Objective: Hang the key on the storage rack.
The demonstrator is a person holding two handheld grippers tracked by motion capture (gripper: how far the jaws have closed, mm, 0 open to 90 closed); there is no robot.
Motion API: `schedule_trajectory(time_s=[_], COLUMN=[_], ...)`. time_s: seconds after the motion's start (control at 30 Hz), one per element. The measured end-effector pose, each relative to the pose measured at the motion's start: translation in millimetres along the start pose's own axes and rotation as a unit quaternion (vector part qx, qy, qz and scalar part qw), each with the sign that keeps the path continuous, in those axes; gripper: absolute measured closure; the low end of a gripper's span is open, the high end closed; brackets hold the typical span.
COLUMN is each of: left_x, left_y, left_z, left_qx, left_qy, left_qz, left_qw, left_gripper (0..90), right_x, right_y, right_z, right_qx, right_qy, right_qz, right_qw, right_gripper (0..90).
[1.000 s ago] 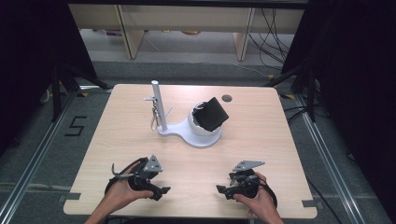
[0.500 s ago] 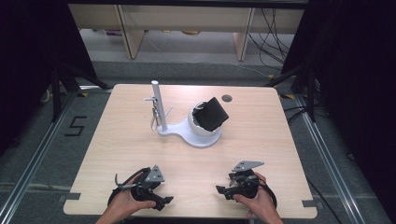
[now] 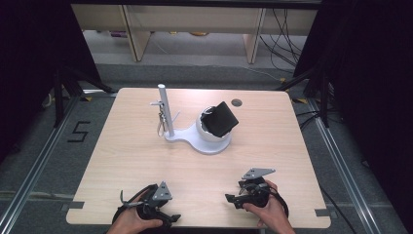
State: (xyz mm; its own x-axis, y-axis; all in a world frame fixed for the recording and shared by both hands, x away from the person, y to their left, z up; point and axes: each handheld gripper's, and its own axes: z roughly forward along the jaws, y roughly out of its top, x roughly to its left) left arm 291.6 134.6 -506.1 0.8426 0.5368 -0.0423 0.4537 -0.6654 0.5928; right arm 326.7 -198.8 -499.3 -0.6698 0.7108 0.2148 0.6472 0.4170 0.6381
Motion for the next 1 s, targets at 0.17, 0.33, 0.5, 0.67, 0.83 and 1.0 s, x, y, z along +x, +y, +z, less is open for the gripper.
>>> schedule_trajectory(time_s=[0.17, 0.33, 0.5, 0.67, 0.83, 1.0], left_x=[-6.5, -10.4, -10.6, -10.1, -10.1, -8.5], left_y=[-4.7, -7.1, -9.8, -12.2, -14.1, -14.9], left_z=[-2.5, -8.1, -12.7, -13.9, -12.8, -13.1], left_qx=[-0.01, -0.022, -0.029, -0.025, -0.027, -0.021], left_qy=[0.006, 0.012, 0.016, 0.015, 0.019, 0.017], left_qz=[-0.006, -0.006, -0.006, -0.006, -0.016, -0.021], left_qw=[0.9999, 0.9997, 0.9994, 0.9995, 0.9993, 0.9994], left_gripper=[18.2, 18.2, 18.2, 18.1, 18.0, 18.0], right_x=[0.4, 0.8, 1.7, 2.7, 3.2, 3.0], right_y=[0.0, 0.1, 0.3, 0.1, -0.3, -0.3], right_z=[-0.1, 0.0, -0.4, 0.0, 1.3, 1.2], right_qx=[-0.001, 0.0, 0.004, 0.005, -0.002, -0.003], right_qy=[0.0, 0.0, 0.002, 0.003, 0.004, 0.003], right_qz=[-0.001, -0.002, 0.001, 0.007, 0.008, 0.007], right_qw=[1.0, 1.0, 1.0, 1.0, 1.0, 1.0], right_gripper=[25.6, 25.6, 25.6, 25.6, 25.6, 25.6])
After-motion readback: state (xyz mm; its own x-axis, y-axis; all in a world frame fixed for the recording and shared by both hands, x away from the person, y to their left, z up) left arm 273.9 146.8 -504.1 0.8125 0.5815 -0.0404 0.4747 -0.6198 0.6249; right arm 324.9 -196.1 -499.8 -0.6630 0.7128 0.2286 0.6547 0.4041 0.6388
